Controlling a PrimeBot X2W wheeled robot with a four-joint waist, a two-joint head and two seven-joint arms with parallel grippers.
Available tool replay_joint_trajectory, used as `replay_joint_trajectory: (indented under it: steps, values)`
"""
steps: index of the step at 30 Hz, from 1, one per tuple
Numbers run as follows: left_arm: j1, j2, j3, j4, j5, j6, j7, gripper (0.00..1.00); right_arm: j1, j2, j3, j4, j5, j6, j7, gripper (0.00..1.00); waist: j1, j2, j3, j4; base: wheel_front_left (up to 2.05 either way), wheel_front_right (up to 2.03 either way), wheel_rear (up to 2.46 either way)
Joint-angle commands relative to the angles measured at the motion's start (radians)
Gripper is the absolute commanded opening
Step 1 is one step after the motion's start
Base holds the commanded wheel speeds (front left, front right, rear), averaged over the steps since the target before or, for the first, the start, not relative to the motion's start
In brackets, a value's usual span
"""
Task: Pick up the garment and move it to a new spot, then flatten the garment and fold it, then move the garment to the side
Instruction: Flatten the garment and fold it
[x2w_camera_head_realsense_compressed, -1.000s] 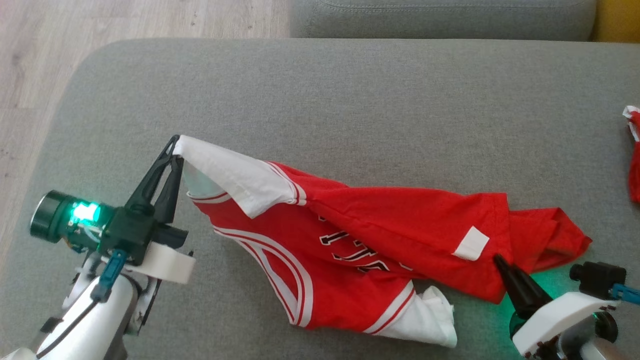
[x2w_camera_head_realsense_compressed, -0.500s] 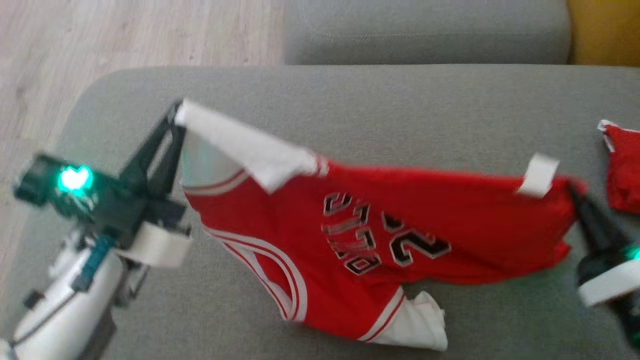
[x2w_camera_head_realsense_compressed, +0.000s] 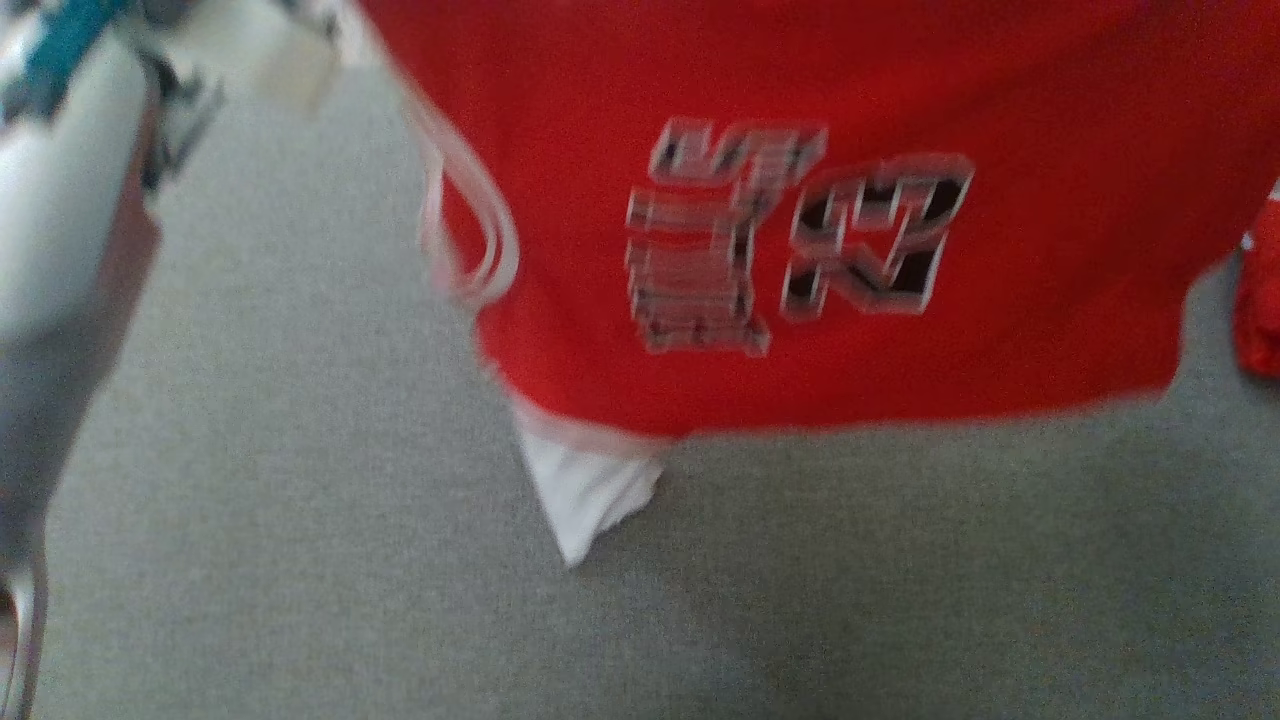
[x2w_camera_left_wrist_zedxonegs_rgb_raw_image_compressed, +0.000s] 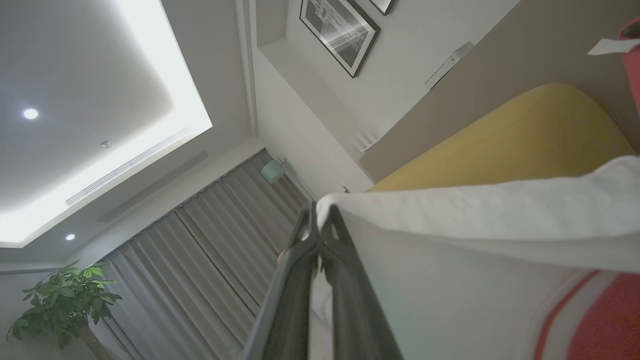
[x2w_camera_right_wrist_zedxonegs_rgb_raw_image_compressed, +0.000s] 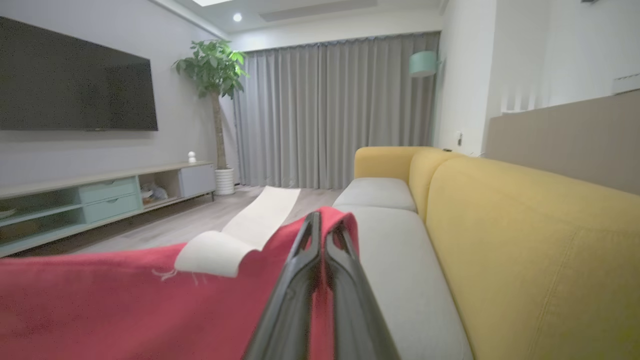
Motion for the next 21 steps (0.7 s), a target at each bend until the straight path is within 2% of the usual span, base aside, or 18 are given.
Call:
replay_joint_trajectory:
  steps: [1,3,7,11,16,21]
  values:
    - [-0.071,0.026,0.039,-0.011,0.010,-0.003,-0.006,0.00,-0.027,-0.014,0.004,-0.016,-0.010,0.007,-0.009,0.00,-0.0003,0.0000,0.058,0.002,0.00,0.00,0.00]
    - [-0.185,-0.011,0.032,0.111,0.034,-0.005,-0.064,0.00,-0.158,0.012,0.033,0.073,-0.035,0.007,-0.034,0.00,-0.0003,0.0000,0.092,0.004,0.00,0.00,0.00]
    - [-0.400,-0.075,0.035,0.284,0.091,0.036,-0.144,0.00,-0.383,0.038,0.065,0.210,-0.060,0.007,-0.109,0.00,-0.0003,0.0000,0.160,0.009,0.00,0.00,0.00]
    - [-0.510,-0.093,0.033,0.354,0.116,0.049,-0.163,0.00,-0.518,0.008,0.109,0.290,-0.062,0.007,-0.170,0.00,-0.0003,0.0000,0.207,0.016,0.00,0.00,0.00]
    - [-0.461,-0.050,0.039,0.269,0.090,0.021,-0.165,0.00,-0.545,-0.035,0.180,0.324,0.007,0.007,-0.215,0.00,-0.0003,0.0000,0.275,0.016,0.00,0.00,0.00]
    - [-0.219,0.016,0.023,0.133,0.042,-0.001,-0.165,0.00,-0.403,-0.065,0.260,0.310,0.109,0.007,-0.262,0.00,-0.0003,0.0000,0.291,0.019,0.00,0.00,0.00]
